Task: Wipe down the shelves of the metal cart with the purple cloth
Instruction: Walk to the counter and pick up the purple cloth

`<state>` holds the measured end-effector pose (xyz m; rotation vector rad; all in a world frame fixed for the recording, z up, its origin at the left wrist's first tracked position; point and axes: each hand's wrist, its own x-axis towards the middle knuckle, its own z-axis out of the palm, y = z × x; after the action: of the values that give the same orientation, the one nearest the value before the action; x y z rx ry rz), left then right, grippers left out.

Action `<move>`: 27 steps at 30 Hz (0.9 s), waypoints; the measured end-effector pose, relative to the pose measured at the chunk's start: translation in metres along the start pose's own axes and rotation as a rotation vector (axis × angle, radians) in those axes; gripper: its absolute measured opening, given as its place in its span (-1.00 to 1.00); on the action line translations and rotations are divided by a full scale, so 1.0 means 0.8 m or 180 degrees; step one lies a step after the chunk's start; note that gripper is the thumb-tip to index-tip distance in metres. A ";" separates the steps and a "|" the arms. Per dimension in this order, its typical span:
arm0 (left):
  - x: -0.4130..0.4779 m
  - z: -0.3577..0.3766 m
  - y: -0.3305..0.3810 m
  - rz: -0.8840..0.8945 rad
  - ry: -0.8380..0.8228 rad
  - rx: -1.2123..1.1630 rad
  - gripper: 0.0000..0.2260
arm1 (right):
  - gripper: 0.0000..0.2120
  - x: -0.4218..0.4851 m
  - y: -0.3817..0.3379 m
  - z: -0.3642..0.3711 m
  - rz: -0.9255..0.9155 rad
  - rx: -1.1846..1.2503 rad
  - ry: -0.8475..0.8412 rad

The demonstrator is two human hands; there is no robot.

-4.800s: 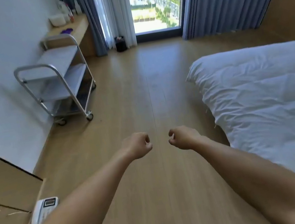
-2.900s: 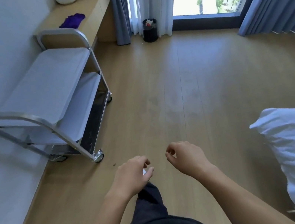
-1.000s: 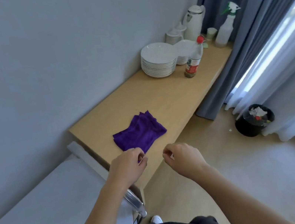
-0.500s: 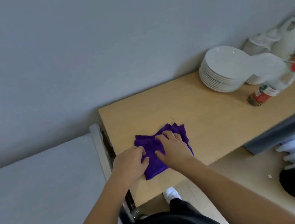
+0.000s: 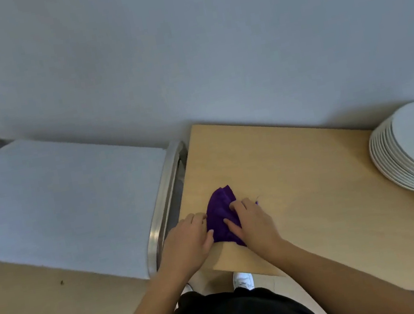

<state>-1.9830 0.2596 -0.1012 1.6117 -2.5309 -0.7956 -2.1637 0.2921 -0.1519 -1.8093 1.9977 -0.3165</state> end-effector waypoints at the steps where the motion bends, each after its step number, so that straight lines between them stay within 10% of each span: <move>1: -0.003 0.001 0.004 -0.0070 0.0042 -0.0069 -0.64 | -0.68 -0.001 0.000 -0.006 -0.0016 0.0285 0.0015; 15: 0.028 -0.011 0.075 -0.0145 0.0243 -0.1228 -0.92 | -0.92 -0.020 0.003 -0.079 -0.0063 0.1884 0.0350; 20: 0.037 -0.011 0.078 0.0080 0.0284 -0.1162 -0.88 | -0.65 -0.019 0.024 -0.084 0.0330 0.1458 0.0632; 27: 0.045 -0.009 0.091 -0.0034 0.0530 -0.1907 -0.82 | -0.65 -0.026 0.029 -0.104 0.0349 0.3618 0.0091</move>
<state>-2.0587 0.2497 -0.0715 1.4094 -1.9094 -1.2117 -2.2212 0.3061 -0.0853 -0.9449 1.3887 -1.1497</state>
